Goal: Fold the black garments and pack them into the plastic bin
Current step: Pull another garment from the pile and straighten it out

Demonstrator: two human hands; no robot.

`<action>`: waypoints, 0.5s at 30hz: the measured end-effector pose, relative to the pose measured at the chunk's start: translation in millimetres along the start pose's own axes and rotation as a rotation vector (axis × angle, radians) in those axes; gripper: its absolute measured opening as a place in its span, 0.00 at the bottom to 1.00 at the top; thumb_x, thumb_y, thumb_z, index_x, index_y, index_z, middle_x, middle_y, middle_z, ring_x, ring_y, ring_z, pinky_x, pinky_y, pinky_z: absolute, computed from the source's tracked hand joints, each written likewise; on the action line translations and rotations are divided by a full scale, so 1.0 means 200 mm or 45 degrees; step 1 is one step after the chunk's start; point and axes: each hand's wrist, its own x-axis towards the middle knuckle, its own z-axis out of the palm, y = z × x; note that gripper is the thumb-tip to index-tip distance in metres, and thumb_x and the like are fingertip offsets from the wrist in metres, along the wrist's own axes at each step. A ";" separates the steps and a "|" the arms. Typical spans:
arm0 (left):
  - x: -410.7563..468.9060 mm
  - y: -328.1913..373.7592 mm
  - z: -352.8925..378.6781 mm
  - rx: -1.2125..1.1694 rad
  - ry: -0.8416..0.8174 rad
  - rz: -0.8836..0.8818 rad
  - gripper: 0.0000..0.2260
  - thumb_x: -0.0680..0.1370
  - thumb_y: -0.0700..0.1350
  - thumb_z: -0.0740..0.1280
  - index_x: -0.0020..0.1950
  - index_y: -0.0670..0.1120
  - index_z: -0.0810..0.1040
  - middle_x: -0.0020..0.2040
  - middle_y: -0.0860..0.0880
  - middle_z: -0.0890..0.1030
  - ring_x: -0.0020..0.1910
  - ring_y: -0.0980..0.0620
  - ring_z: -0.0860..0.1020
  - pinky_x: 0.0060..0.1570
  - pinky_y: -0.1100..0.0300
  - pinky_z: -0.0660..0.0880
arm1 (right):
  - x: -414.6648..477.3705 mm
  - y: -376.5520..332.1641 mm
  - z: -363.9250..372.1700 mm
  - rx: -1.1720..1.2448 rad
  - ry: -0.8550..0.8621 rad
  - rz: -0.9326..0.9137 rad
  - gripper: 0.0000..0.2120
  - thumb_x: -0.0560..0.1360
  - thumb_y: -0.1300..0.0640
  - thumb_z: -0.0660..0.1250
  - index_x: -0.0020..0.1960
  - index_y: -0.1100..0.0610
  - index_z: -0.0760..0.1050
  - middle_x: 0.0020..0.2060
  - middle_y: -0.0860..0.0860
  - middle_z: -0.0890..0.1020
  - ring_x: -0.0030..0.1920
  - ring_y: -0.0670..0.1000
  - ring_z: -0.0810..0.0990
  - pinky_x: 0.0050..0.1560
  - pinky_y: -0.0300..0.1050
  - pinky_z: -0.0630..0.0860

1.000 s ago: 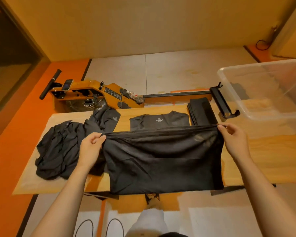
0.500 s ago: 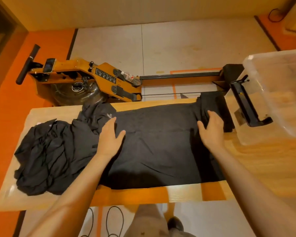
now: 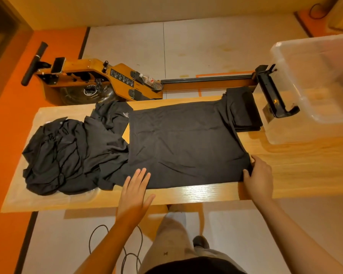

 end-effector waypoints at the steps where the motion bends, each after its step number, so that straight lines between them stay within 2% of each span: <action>1: -0.01 0.01 0.01 0.022 -0.030 0.026 0.29 0.80 0.61 0.49 0.74 0.45 0.65 0.75 0.45 0.66 0.77 0.53 0.50 0.74 0.54 0.45 | -0.01 0.00 -0.01 -0.027 0.003 -0.005 0.26 0.72 0.66 0.68 0.69 0.62 0.68 0.56 0.63 0.77 0.58 0.63 0.72 0.56 0.58 0.72; 4: -0.08 0.04 0.06 0.047 -0.058 0.082 0.30 0.81 0.62 0.44 0.76 0.46 0.63 0.76 0.46 0.64 0.77 0.51 0.53 0.74 0.54 0.45 | -0.07 -0.01 -0.01 -0.142 -0.007 -0.230 0.29 0.70 0.65 0.71 0.69 0.60 0.69 0.62 0.63 0.73 0.63 0.64 0.70 0.60 0.60 0.72; 7: -0.12 0.07 0.06 0.054 0.040 0.074 0.29 0.82 0.61 0.45 0.78 0.47 0.58 0.78 0.47 0.58 0.78 0.50 0.50 0.75 0.53 0.44 | -0.16 -0.05 0.05 -0.245 -0.099 -0.587 0.30 0.72 0.55 0.71 0.72 0.57 0.67 0.72 0.59 0.67 0.73 0.61 0.61 0.69 0.59 0.63; 9: -0.10 0.06 0.01 0.047 0.165 0.032 0.27 0.81 0.58 0.50 0.78 0.47 0.57 0.78 0.47 0.56 0.78 0.50 0.49 0.75 0.52 0.45 | -0.20 -0.07 0.09 -0.288 -0.212 -0.666 0.32 0.76 0.47 0.67 0.76 0.54 0.60 0.76 0.55 0.59 0.77 0.57 0.52 0.73 0.56 0.54; 12: 0.00 -0.02 -0.09 0.045 0.313 -0.103 0.27 0.80 0.49 0.60 0.78 0.44 0.58 0.78 0.45 0.57 0.78 0.47 0.52 0.75 0.50 0.47 | -0.23 -0.07 0.15 -0.372 -0.387 -0.675 0.35 0.77 0.36 0.56 0.78 0.48 0.48 0.78 0.51 0.48 0.77 0.53 0.39 0.73 0.52 0.40; 15: 0.10 -0.14 -0.18 0.065 0.254 -0.196 0.35 0.73 0.37 0.68 0.78 0.43 0.59 0.78 0.44 0.59 0.77 0.46 0.54 0.75 0.49 0.49 | -0.24 -0.04 0.18 -0.462 -0.448 -0.651 0.40 0.70 0.29 0.40 0.78 0.45 0.44 0.78 0.49 0.45 0.75 0.51 0.35 0.72 0.51 0.35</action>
